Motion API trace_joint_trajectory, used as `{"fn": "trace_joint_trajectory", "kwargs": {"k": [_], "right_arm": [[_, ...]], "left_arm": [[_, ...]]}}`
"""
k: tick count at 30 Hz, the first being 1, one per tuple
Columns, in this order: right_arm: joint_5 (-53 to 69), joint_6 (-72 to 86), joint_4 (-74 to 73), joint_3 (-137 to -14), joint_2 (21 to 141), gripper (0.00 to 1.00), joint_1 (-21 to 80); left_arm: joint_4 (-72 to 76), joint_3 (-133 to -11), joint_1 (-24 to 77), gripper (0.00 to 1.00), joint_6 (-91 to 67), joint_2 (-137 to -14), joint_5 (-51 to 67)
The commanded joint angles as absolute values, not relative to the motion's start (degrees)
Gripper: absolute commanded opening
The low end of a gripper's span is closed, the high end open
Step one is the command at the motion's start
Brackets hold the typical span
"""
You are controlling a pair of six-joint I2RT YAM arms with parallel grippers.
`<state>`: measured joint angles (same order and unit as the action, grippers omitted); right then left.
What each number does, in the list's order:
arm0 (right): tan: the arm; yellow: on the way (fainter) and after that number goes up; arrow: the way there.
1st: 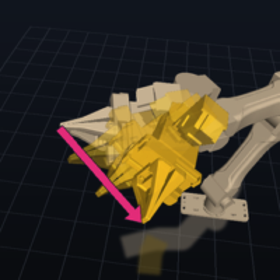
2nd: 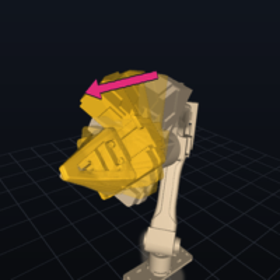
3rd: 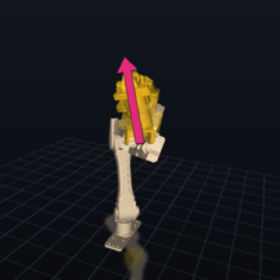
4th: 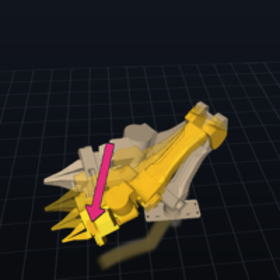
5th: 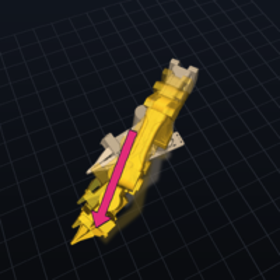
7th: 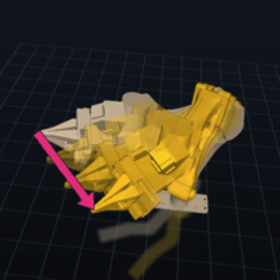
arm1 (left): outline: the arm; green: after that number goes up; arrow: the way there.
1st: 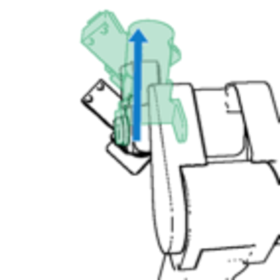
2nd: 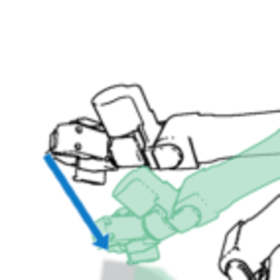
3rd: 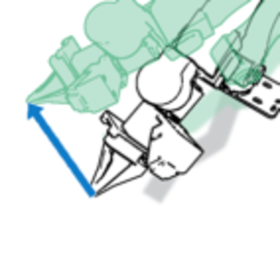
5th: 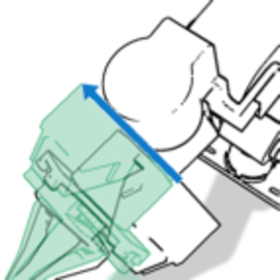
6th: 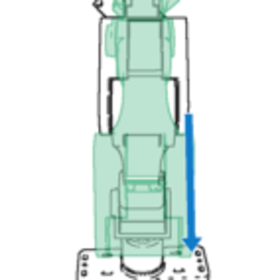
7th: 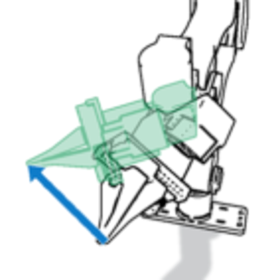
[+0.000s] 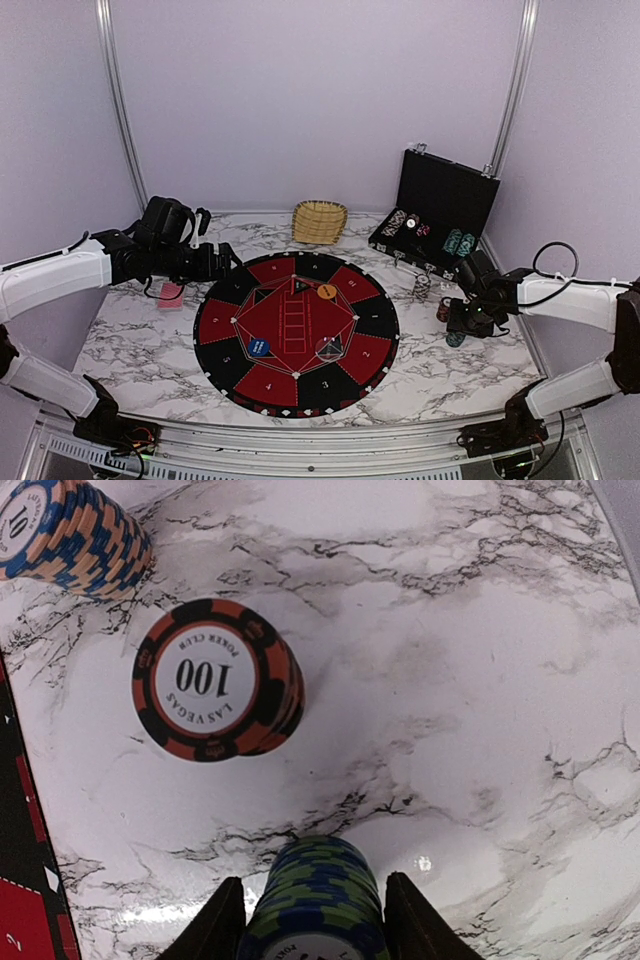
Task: Distribute texas hold em gaming equipment
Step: Pick up the pile of poker chips from the pile of poker chips.
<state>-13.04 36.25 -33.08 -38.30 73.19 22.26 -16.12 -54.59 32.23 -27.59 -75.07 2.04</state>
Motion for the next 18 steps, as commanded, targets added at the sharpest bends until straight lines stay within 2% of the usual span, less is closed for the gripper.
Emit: {"fn": "trace_joint_trajectory", "kwargs": {"k": [1,18], "right_arm": [[-13.9,37.0,-33.0,-38.3,73.3,0.46,21.9],[-14.5,37.0,-33.9,-38.8,73.0,0.41,21.9]], "left_arm": [[-15.5,-55.3,31.9,0.99,-26.5,-74.7,1.8],[-15.5,-54.8,31.8,0.99,-26.3,-74.3,1.6]]}}
